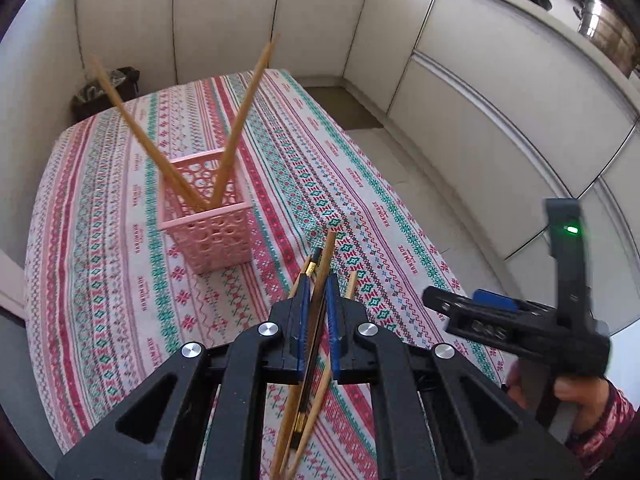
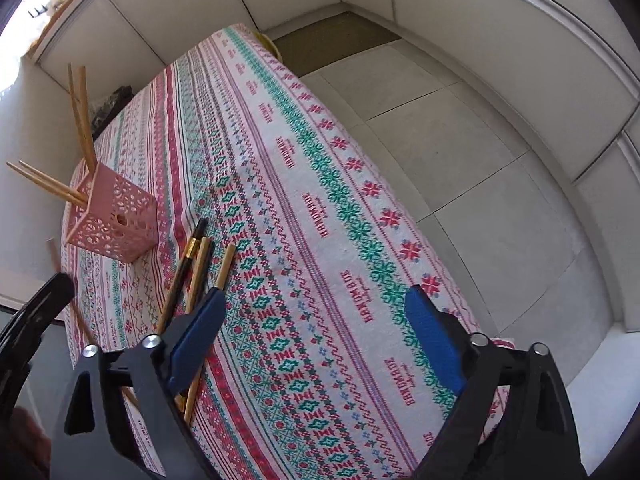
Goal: Organize utensils
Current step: 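Grasp a wooden chopstick with the left tool while the right tool grasps another chopstick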
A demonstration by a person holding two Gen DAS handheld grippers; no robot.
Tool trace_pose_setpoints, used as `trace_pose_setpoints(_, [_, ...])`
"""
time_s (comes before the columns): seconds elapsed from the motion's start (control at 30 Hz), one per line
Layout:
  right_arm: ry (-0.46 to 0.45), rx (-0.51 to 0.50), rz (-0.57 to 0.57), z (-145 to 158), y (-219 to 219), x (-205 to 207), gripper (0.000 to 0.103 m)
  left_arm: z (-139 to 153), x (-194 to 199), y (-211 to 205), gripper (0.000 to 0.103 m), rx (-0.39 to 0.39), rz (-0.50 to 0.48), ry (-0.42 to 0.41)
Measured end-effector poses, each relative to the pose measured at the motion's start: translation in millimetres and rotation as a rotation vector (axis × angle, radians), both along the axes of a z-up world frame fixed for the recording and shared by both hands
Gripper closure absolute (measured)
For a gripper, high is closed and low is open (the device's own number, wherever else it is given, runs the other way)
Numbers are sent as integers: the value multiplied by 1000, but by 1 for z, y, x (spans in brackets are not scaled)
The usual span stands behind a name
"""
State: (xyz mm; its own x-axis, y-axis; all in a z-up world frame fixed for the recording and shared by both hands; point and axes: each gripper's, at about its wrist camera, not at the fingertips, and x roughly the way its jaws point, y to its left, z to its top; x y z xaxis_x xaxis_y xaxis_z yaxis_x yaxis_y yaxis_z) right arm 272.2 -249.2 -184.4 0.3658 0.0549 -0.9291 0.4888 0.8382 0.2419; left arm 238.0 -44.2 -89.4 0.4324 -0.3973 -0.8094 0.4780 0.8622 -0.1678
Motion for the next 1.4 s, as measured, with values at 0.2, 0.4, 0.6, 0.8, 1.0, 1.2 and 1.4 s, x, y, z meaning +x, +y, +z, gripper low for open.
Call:
trace_pose_setpoints(0.2, [114,84,-7,-25,26,24,72,34,-26,47,97,-114,38,-101])
trace_pose_setpoints(0.4, [117,125,-56,-25,34,42,72,55,-36,74,98,-185,46,-142])
trace_pose_setpoints(0.6, [159,128,-61,-38,46,68,72,76,-46,83,98,-235,32,-186])
trace_pose_setpoints(0.8, [137,38,-29,-43,58,76,93,76,-44,85,98,-239,48,-191])
trace_pose_setpoints(1.0, [35,55,-25,-38,46,57,95,75,-47,81,98,-228,45,-198])
trace_pose_setpoints(1.2, [-76,99,28,-9,39,29,95,53,-35,83,96,-161,39,-61])
trace_pose_setpoints(1.4, [-104,158,77,8,31,6,95,-47,-21,38,72,196,-142,227])
